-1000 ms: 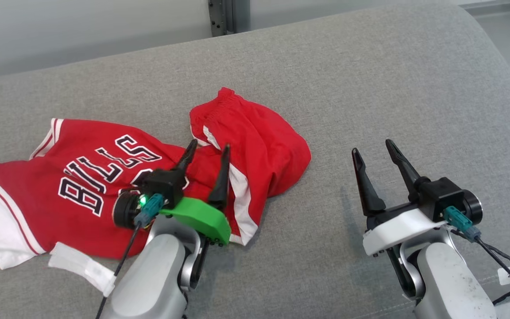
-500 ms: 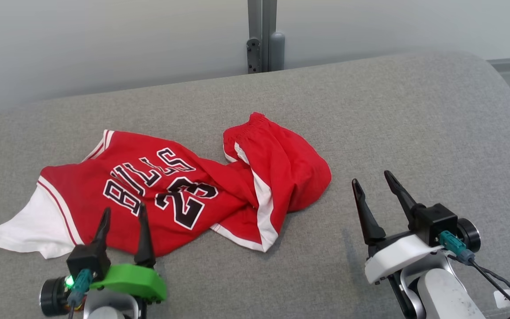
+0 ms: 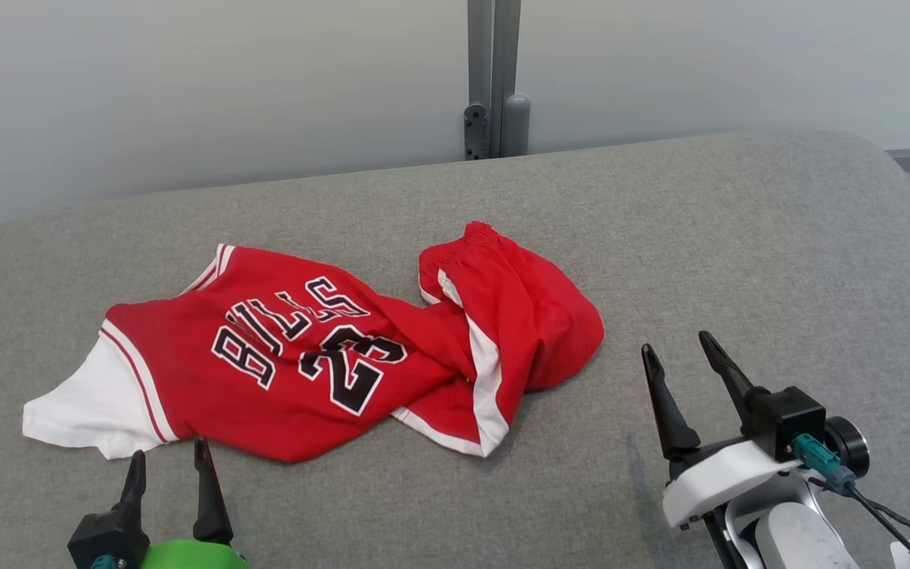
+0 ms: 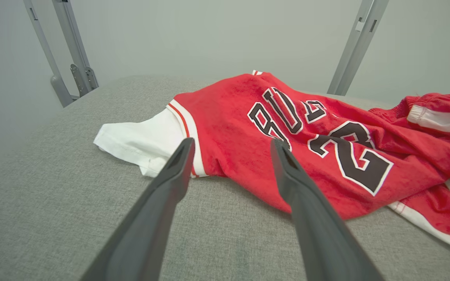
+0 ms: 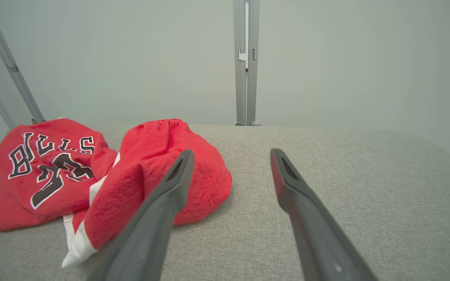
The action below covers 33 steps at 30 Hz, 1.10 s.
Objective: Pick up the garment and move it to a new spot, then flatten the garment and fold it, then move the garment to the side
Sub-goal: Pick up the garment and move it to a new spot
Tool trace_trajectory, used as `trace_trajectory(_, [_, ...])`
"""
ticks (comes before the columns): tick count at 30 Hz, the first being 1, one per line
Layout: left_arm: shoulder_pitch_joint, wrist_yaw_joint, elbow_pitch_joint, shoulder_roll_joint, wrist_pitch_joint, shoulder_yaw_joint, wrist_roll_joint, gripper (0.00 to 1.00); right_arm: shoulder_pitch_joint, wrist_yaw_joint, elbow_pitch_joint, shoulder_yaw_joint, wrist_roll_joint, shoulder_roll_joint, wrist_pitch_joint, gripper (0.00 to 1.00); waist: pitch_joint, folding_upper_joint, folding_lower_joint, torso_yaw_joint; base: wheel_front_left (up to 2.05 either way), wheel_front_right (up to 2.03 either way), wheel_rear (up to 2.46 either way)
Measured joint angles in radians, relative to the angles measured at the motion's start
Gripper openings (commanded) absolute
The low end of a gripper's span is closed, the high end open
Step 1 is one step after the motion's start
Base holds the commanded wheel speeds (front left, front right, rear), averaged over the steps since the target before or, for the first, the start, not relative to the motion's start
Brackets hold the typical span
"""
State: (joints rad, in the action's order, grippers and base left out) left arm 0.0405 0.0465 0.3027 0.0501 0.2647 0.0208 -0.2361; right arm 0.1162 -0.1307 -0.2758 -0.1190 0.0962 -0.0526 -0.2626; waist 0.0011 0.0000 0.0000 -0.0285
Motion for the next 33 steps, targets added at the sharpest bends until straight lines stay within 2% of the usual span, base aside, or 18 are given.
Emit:
trace_trajectory(6, [-0.033, -0.027, 0.028, 0.0, 0.0, -0.03, -0.038, 1.0, 0.005, 0.0, -0.001, -0.012, 0.0, 0.0, 0.0, 1.0, 0.02, 0.0, 0.0, -0.004, 0.0, 0.0, 0.0])
trace_trajectory(11, [-0.153, -0.055, 0.155, -0.002, 0.0, -0.057, -0.056, 1.0, 0.027, 0.0, -0.004, -0.02, 0.0, -0.007, 0.0, 1.0, 0.057, 0.0, 0.0, -0.014, 0.0, 0.0, 0.0])
trace_trajectory(19, [-0.421, -0.072, 0.421, 0.003, 0.0, -0.024, -0.052, 1.0, 0.075, 0.0, -0.015, -0.031, 0.012, -0.01, 0.0, 1.0, 0.138, 0.0, 0.0, -0.037, 0.0, 0.0, 0.0])
trace_trajectory(25, [-0.563, -0.074, 0.59, 0.019, -0.003, -0.031, -0.052, 1.0, 0.092, 0.0, -0.044, -0.035, 0.044, -0.008, 0.0, 1.0, 0.187, 0.0, 0.0, -0.061, 0.0, 0.0, 0.0])
trace_trajectory(33, [-0.669, -0.056, 0.787, 0.04, -0.08, -0.046, -0.041, 1.0, 0.122, 0.0, -0.07, -0.052, 0.061, -0.005, 0.0, 1.0, 0.237, 0.0, 0.0, -0.094, 0.0, 0.0, 0.0])
